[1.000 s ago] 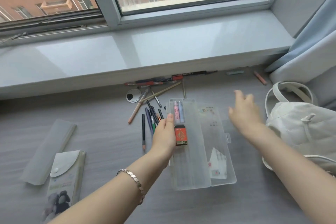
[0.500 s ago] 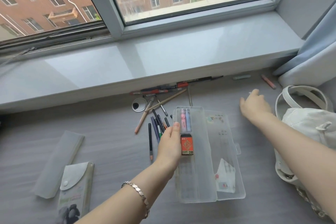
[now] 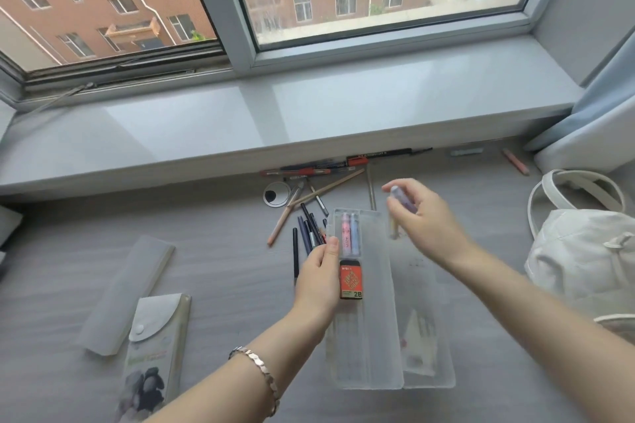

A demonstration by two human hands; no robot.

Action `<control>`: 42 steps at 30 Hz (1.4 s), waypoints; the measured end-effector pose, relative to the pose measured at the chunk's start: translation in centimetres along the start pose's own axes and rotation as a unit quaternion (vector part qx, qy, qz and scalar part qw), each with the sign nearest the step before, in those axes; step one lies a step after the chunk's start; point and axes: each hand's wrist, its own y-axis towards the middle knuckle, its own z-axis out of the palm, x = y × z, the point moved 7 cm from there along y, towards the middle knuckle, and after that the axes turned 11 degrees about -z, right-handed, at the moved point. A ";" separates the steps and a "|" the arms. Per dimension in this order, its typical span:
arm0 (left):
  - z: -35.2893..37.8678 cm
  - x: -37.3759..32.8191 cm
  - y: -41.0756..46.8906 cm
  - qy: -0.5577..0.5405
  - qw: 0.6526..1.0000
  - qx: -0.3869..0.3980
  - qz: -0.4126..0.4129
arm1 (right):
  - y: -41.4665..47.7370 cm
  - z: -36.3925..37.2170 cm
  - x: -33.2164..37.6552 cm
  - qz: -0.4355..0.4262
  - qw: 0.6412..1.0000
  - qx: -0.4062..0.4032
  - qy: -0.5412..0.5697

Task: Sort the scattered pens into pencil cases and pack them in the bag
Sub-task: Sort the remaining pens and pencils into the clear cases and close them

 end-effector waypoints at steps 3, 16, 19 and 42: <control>0.3 0.1 -1.0 -0.015 0.999 -0.004 0.028 | -2.7 1.8 3.7 -0.068 0.997 -0.015 0.015; -0.1 1.1 -4.5 -0.015 0.994 0.008 0.110 | -6.4 4.1 6.2 -0.184 0.958 -0.044 -0.218; -0.4 1.7 -5.1 0.007 0.994 -0.002 0.110 | -6.6 4.1 6.0 -0.152 0.972 -0.008 -0.177; -5.8 2.6 -4.2 -0.188 0.963 -0.194 -0.004 | -12.6 8.5 4.9 -0.228 0.929 0.096 -0.275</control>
